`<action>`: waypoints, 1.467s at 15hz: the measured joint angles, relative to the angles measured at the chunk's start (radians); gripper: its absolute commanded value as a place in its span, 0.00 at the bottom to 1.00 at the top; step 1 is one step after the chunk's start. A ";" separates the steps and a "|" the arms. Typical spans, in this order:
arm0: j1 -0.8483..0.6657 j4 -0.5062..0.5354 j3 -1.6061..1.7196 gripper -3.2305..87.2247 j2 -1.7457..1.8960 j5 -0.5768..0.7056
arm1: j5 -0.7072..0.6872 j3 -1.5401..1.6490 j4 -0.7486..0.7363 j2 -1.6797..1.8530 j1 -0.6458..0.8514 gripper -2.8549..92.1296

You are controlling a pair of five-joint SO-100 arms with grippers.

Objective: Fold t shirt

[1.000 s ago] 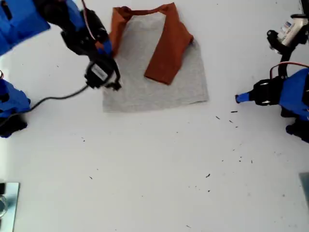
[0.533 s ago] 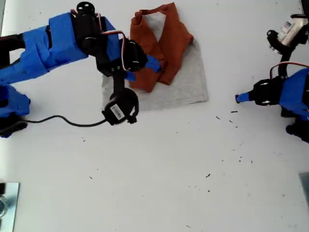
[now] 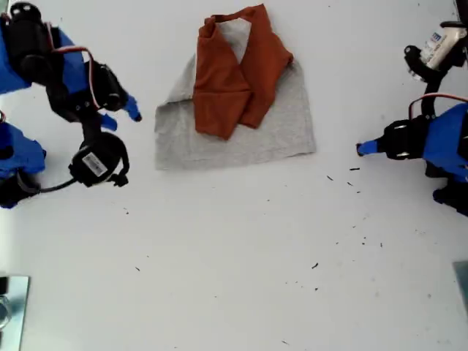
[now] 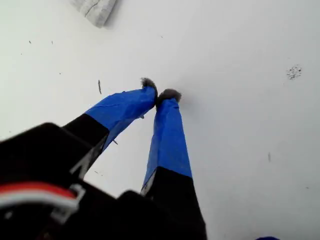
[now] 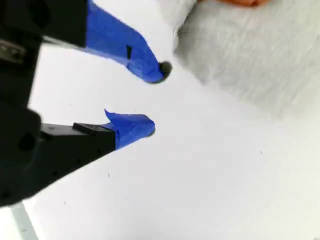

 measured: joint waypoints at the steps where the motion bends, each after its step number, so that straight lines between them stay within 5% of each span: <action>1: 0.054 -0.104 0.179 0.03 0.135 -0.029 | 0.000 0.000 0.000 0.000 0.000 0.07; 4: 0.089 -0.308 0.615 0.03 0.600 -0.063 | 0.000 0.000 0.000 0.000 0.000 0.07; 7: 0.117 -0.399 0.641 0.03 0.433 -0.104 | 0.000 0.002 0.000 0.000 0.000 0.07; 9: 0.155 -0.383 0.597 0.03 0.385 -0.137 | 0.041 -0.002 0.000 -0.003 -0.015 0.06; 10: 0.172 -0.327 0.502 0.05 0.339 -0.152 | 0.052 -0.025 -0.002 -0.021 -0.031 0.14; 11: 0.209 -0.247 0.364 0.26 0.256 -0.164 | 0.051 -0.112 -0.002 -0.130 -0.034 0.32; 13: 0.233 -0.150 0.061 0.34 0.083 -0.152 | -0.015 -0.480 0.003 -0.552 -0.026 0.40; 17: 0.204 -0.138 -0.264 0.37 -0.255 0.002 | -0.160 -1.106 0.009 -1.298 -0.012 0.38; 22: 0.086 -0.187 -0.284 0.26 -0.597 0.060 | -0.210 -1.129 -0.187 -1.657 0.060 0.34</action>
